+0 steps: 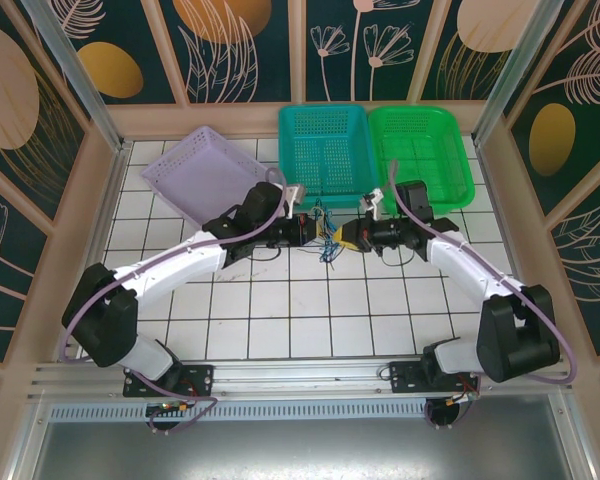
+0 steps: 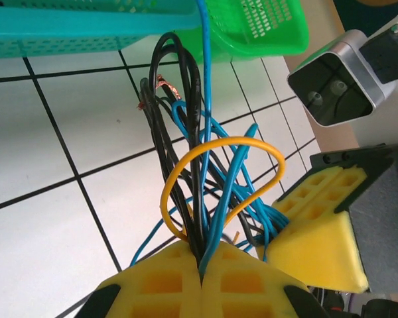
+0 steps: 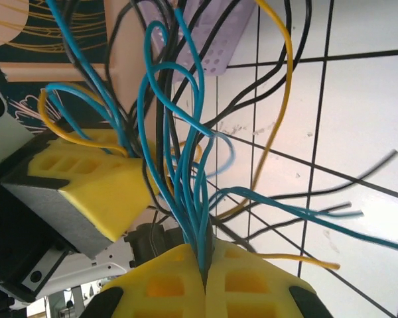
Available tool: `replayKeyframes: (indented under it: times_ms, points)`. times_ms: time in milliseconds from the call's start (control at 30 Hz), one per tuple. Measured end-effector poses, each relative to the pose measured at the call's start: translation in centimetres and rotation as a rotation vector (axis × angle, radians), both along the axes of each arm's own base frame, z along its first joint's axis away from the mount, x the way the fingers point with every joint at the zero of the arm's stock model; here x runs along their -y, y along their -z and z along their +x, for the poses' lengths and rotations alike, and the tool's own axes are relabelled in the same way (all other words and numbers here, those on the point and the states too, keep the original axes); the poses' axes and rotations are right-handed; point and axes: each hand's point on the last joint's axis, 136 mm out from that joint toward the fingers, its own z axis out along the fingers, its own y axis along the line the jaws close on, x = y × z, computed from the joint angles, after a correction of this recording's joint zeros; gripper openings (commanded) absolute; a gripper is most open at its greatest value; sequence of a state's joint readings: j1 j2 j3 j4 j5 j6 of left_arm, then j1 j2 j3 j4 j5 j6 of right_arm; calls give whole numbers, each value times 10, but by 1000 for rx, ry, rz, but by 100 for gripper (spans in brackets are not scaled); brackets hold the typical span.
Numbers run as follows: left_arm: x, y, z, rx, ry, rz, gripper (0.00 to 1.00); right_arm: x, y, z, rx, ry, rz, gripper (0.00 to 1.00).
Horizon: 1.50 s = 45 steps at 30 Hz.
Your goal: Untangle the cables
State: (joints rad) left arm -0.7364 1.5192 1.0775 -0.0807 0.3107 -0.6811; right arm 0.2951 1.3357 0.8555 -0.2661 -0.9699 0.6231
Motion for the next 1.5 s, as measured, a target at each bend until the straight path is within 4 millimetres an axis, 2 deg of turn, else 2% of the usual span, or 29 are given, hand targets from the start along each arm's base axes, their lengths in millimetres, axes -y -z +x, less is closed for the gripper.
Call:
replayKeyframes:
  times_ms: [167, 333, 400, 500, 567, 667, 767, 1067, 1100, 1167, 1233, 1400, 1500]
  points:
    - [-6, 6, -9, -10, 8, 9, 0, 3, 6, -4, 14, -12, -25, 0]
    - [-11, 15, -13, -25, -1, 33, 0, 14, 14, -2, 39, 30, -87, 0]
    - [-16, 18, -13, -32, -27, 54, 0, 24, 16, 0, 52, 76, -116, 0]
    - [-42, 29, -6, -55, -131, 115, 0, 54, 32, 9, 40, 199, -202, 0]
    - [-52, 40, -7, -84, -167, 132, 0, 61, 42, 9, 22, 226, -243, 0]
    - [-58, 60, -16, -150, -191, 142, 0, 57, 49, 2, 14, 209, -276, 0]
    - [-60, 70, -21, -195, -204, 127, 1, 54, 53, 0, 21, 200, -303, 0]
    - [-60, 68, -23, -230, -228, 138, 0, 64, 73, -4, 12, 222, -384, 0]
    - [-62, 68, -23, -231, -236, 151, 2, 64, 74, -5, 12, 222, -389, 0]
    - [-66, 71, -24, -236, -253, 177, 17, 65, 74, -6, 17, 227, -396, 0]
    - [-74, 77, -23, -245, -283, 212, 25, 70, 77, -7, 19, 243, -418, 0]
    - [-89, 91, -26, -278, -323, 253, 28, 78, 91, -15, -16, 253, -451, 0]
    - [-87, 90, -27, -288, -315, 239, 40, 79, 99, -21, -28, 242, -461, 0]
